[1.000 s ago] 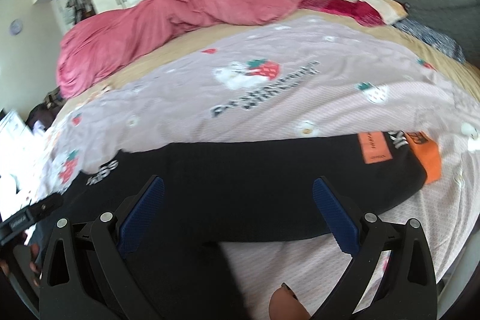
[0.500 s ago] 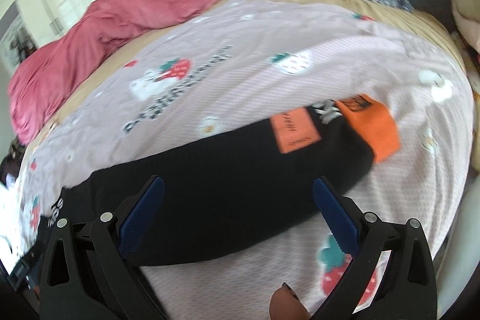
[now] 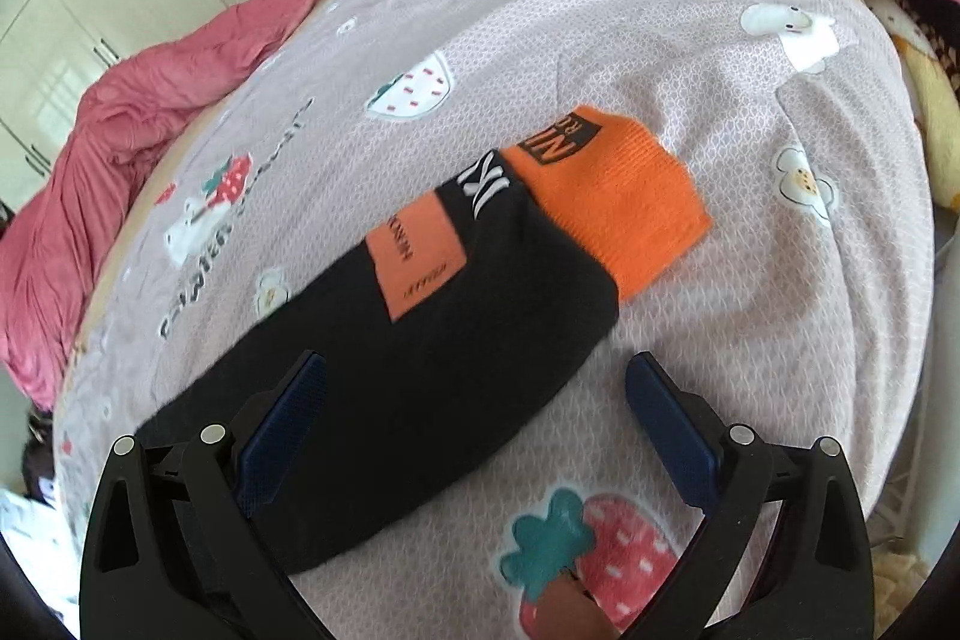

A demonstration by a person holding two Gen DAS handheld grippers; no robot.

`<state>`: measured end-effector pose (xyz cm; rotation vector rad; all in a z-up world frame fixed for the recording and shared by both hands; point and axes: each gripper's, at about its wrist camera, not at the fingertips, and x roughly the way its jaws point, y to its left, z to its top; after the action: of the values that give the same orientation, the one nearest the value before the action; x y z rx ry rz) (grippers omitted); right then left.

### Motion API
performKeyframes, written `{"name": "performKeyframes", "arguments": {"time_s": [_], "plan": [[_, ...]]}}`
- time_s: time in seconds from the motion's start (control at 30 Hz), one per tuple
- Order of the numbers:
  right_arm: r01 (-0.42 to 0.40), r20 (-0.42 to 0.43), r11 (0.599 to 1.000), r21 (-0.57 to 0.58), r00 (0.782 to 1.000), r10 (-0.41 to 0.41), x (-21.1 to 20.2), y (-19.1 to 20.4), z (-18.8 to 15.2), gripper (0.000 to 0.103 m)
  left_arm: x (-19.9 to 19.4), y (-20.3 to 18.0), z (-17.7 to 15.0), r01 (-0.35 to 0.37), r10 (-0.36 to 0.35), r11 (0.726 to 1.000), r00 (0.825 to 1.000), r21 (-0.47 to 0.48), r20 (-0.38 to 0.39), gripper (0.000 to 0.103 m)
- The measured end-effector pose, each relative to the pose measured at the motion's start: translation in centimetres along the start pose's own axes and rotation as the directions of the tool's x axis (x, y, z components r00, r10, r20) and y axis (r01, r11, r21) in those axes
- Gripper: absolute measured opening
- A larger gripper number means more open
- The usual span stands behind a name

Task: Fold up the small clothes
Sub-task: 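Close the right gripper on the orange cuff, then lift the cuff with the right gripper and carry it across the shirt body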

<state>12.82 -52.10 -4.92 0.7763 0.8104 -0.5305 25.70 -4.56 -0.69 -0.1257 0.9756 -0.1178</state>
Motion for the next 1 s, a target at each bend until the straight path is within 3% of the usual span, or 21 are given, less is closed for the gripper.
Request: {"name": "performKeyframes", "arguments": {"time_s": [0.27, 0.3, 0.33, 0.43, 0.53, 0.83, 1.0], "plan": [[-0.091, 0.021, 0.996, 0.020, 0.996, 0.090, 1.8, 0.3, 2.0, 0.096, -0.9, 1.7, 0.6, -0.003, 0.004, 1.000, 1.000, -0.030, 0.020, 0.094], [-0.106, 0.029, 0.994, 0.020, 0.994, 0.105, 1.7, 0.4, 2.1, 0.083, -1.0, 1.8, 0.7, -0.007, 0.008, 0.999, 1.000, -0.033, 0.023, 0.094], [-0.123, 0.040, 0.992, 0.012, 0.992, 0.122, 1.6, 0.5, 2.1, 0.060, -1.2, 2.0, 0.7, -0.007, 0.008, 0.999, 1.000, -0.040, 0.024, 0.094], [-0.156, 0.047, 0.988, -0.002, 0.987, 0.156, 1.2, 0.7, 2.1, 0.027, -1.7, 2.5, 0.7, 0.005, -0.004, 0.998, 1.000, -0.057, 0.023, 0.094], [-0.221, 0.059, 0.975, -0.012, 0.973, 0.221, 0.6, 0.7, 2.1, 0.016, -2.0, 2.8, 0.7, 0.005, -0.003, 0.998, 1.000, -0.065, 0.021, 0.094], [-0.382, 0.107, 0.911, -0.158, 0.910, 0.400, -3.1, 4.0, 1.1, 0.014, -3.9, 3.9, 0.8, 0.063, -0.056, 0.991, 0.996, -0.116, 0.062, 0.094], [-0.426, 0.091, 0.864, -0.268, 0.882, 0.463, -4.5, 6.9, -0.5, 0.013, -4.7, 4.8, 0.7, 0.114, -0.105, 0.982, 0.992, -0.152, 0.068, 0.094]]}}
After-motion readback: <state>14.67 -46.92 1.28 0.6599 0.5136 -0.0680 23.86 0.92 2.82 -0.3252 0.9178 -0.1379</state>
